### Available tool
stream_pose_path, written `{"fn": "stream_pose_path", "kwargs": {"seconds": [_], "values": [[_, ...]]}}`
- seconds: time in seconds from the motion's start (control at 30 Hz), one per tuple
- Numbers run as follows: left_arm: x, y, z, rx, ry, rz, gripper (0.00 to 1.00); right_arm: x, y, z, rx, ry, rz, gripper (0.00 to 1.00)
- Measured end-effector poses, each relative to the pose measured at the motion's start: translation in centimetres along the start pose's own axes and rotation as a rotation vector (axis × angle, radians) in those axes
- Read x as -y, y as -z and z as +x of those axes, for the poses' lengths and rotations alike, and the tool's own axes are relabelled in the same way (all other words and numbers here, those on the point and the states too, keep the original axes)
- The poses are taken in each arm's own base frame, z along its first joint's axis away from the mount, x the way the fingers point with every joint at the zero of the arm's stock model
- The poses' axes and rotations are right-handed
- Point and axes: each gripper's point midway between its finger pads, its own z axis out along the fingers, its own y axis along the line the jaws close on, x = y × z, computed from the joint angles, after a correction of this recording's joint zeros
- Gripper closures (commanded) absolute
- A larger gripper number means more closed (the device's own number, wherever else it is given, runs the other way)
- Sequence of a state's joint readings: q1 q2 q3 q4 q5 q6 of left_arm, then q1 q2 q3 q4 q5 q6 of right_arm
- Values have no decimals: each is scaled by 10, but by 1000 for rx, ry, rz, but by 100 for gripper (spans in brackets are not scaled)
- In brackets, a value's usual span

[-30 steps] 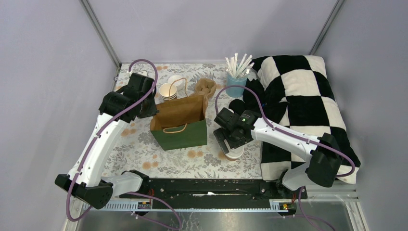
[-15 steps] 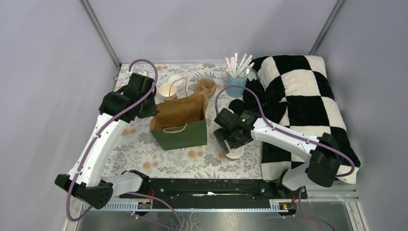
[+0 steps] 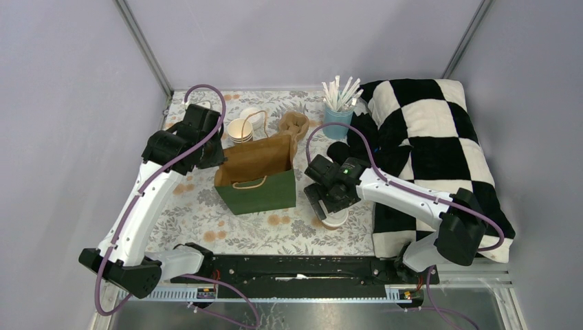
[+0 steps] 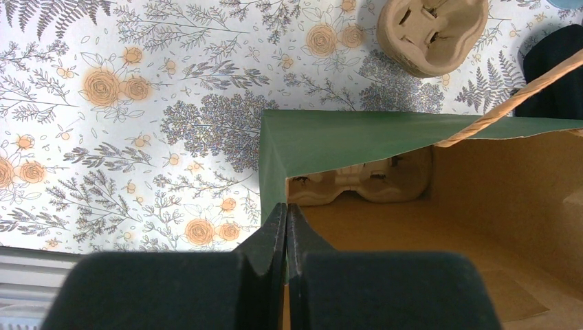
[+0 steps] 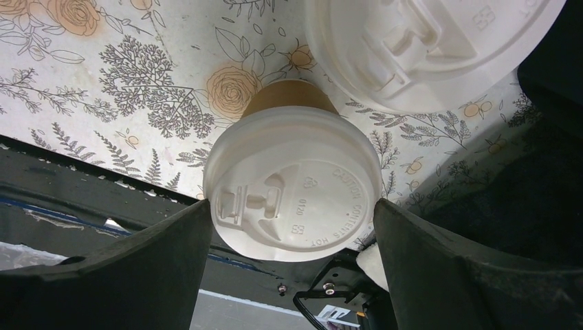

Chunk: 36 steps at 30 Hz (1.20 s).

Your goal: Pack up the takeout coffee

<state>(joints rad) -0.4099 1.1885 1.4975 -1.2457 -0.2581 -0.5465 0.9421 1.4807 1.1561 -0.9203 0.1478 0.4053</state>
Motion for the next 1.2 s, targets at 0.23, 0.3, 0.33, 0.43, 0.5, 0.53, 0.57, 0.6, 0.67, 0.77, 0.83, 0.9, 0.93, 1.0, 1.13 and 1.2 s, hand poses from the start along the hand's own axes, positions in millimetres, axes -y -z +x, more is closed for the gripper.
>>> {"fn": "stream_pose_path", "kwargs": {"seconds": [0.23,0.3,0.33,0.43,0.5,0.53,0.57,0.6,0.67,0.77,0.83,0.9,0.93,1.0,1.13,1.2], "values": [[1,-2,-1,1,0,1,99,-2,-1,-2,7,0,-6,11],[1,-2,-1,2,0,1,99,-2,-1,-2,8,0,-7,11],[1,-2,-1,2,0,1,99,-2,-1,-2,7,0,-6,11],[1,-2,-1,2,0,1,99,-2,-1,-2,8,0,-6,11],[1,-2,-1,2,0,1,99,-2,-1,-2,8,0,-6,11],[1,-2,-1,2,1,1,99,-2,-1,-2,8,0,-6,10],[1,-2,-1,2,0,1,99,-2,-1,-2,8,0,-6,10],[1,-2,-1,2,0,1,99,-2,-1,-2,8,0,-5,9],[2,-2,-2,2,1,1,99,-2,-1,-2,8,-2,-5,9],[2,-2,-2,3,1,2,99,-2,-1,-3,8,-3,-5,10],[2,-2,-2,3,1,2,99,-2,-1,-3,8,-3,-5,12],[2,-2,-2,3,1,2,96,-2,-1,-3,8,-3,-5,14],[2,-2,-2,3,1,2,93,-2,-1,-2,8,-3,-5,15],[2,-2,-2,3,0,2,87,-2,-1,-2,9,-4,-4,16],[2,-2,-1,1,-1,4,75,-1,-1,-3,14,-9,3,18],[2,-2,-1,1,-1,6,71,2,1,-3,22,-14,12,19]]}}
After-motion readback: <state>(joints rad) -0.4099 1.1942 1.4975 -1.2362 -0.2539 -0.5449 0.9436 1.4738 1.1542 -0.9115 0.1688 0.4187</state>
